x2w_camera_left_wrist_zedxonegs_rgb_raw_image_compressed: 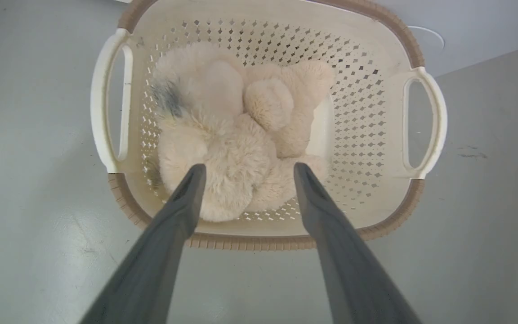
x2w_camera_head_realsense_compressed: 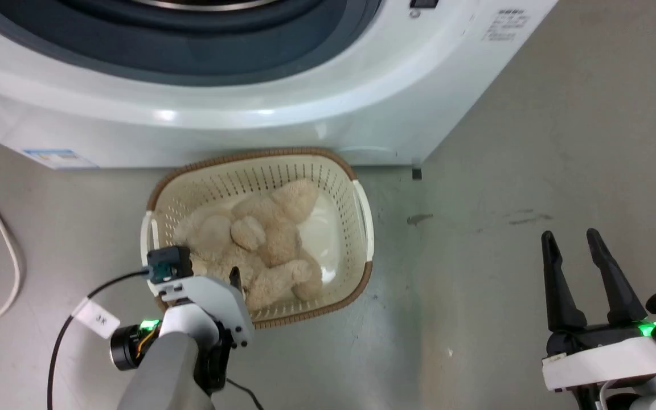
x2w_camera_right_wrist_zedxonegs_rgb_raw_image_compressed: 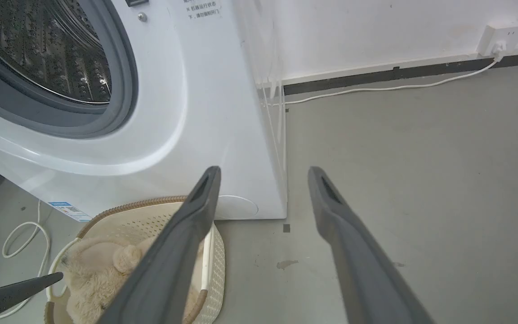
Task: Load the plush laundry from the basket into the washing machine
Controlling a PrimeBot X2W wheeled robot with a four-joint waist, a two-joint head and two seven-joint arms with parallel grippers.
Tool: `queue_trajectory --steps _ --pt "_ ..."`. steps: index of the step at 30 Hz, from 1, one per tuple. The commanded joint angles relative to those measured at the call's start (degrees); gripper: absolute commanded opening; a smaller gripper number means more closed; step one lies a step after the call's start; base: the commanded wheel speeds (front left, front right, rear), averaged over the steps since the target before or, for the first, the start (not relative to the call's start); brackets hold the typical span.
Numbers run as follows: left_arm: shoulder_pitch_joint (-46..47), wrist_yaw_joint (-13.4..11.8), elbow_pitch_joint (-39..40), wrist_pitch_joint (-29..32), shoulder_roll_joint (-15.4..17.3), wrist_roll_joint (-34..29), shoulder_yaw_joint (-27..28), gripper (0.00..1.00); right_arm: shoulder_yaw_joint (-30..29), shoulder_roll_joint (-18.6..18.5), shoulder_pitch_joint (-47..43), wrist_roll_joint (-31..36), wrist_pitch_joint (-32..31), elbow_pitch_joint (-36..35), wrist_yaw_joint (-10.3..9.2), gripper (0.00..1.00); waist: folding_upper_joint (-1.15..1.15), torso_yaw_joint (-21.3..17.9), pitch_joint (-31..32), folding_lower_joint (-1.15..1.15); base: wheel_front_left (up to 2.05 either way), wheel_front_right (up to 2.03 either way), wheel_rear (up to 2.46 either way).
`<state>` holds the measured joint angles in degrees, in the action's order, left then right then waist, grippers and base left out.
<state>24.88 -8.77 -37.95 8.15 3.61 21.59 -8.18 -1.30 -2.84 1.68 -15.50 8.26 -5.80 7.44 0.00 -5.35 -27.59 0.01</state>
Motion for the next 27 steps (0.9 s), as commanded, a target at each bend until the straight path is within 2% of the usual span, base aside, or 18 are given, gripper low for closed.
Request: queue_trajectory --steps 1,10,18,27 --pt "1.8 -0.7 -1.4 0.4 0.3 0.9 -0.3 1.0 -0.1 0.0 0.9 -0.8 0.7 -0.6 0.03 1.0 0.0 0.1 -1.6 -0.01 0.0 0.0 0.0" --pt "8.1 -4.5 -7.4 0.4 2.7 3.5 -1.2 1.0 0.2 0.0 1.2 -3.4 1.9 -2.8 0.03 1.0 0.0 -0.5 -8.3 -0.01 0.0 0.0 0.0" --pt "12.5 -4.2 -9.3 -2.7 3.5 6.0 -1.9 1.0 0.9 0.0 1.4 -6.2 2.8 -3.0 0.04 1.0 0.0 -1.4 -12.9 -0.01 0.0 0.0 0.0" --pt "18.9 -4.6 -12.6 -3.0 4.1 7.7 -4.3 1.0 1.8 0.0 2.8 -8.9 3.9 -3.2 0.04 1.0 0.0 -3.0 -17.5 -0.01 0.0 0.0 0.0"
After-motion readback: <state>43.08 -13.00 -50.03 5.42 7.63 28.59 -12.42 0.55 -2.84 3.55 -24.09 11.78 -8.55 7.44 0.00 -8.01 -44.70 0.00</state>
